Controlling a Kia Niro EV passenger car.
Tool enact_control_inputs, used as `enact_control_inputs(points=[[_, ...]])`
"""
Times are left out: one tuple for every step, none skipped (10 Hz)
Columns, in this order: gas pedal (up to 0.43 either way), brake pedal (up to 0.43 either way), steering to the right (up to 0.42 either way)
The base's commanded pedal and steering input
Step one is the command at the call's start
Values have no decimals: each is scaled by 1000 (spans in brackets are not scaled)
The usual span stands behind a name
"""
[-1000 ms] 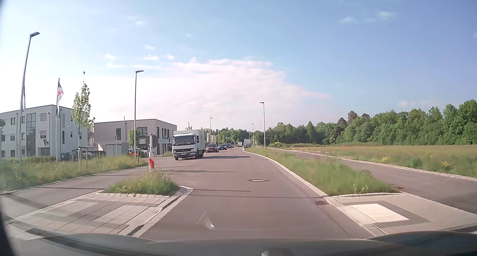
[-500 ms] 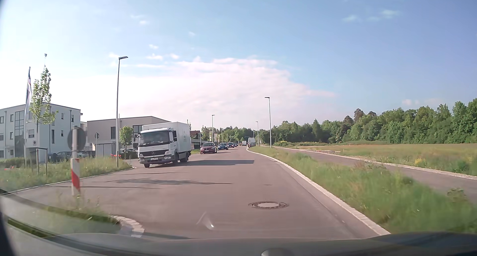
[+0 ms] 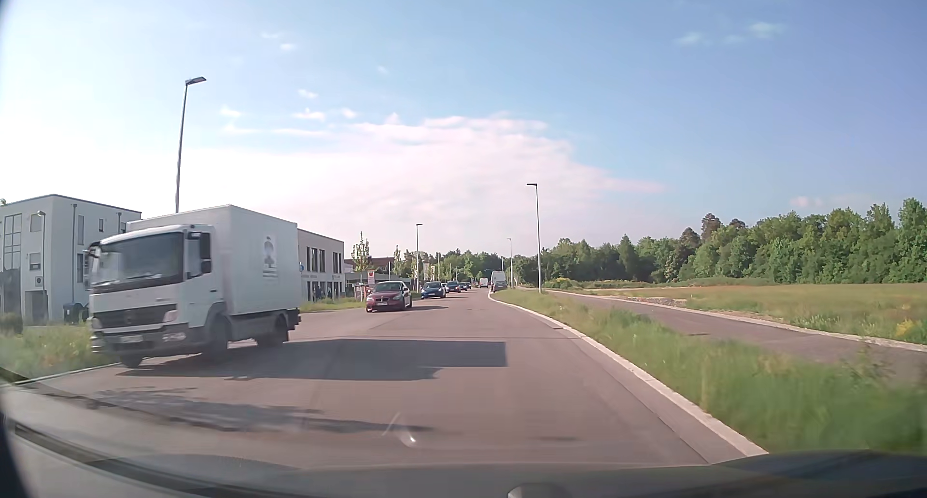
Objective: Follow the waypoints while adhering to traffic rules and regulations
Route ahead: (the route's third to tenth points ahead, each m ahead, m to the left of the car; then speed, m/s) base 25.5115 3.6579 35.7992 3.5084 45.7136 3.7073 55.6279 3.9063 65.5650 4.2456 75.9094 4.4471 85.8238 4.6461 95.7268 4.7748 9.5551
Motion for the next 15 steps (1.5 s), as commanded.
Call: enact_control_inputs(points=[[197, 0, -14], [197, 0, -13], [209, 0, -13], [209, 0, -13], [209, 0, -13], [209, 0, -15], [209, 0, -18], [209, 0, -18], [209, 0, -18], [220, 0, -18], [220, 0, -18], [220, 0, -16], [220, 0, -15], [220, 0, -13], [220, 0, -10]])
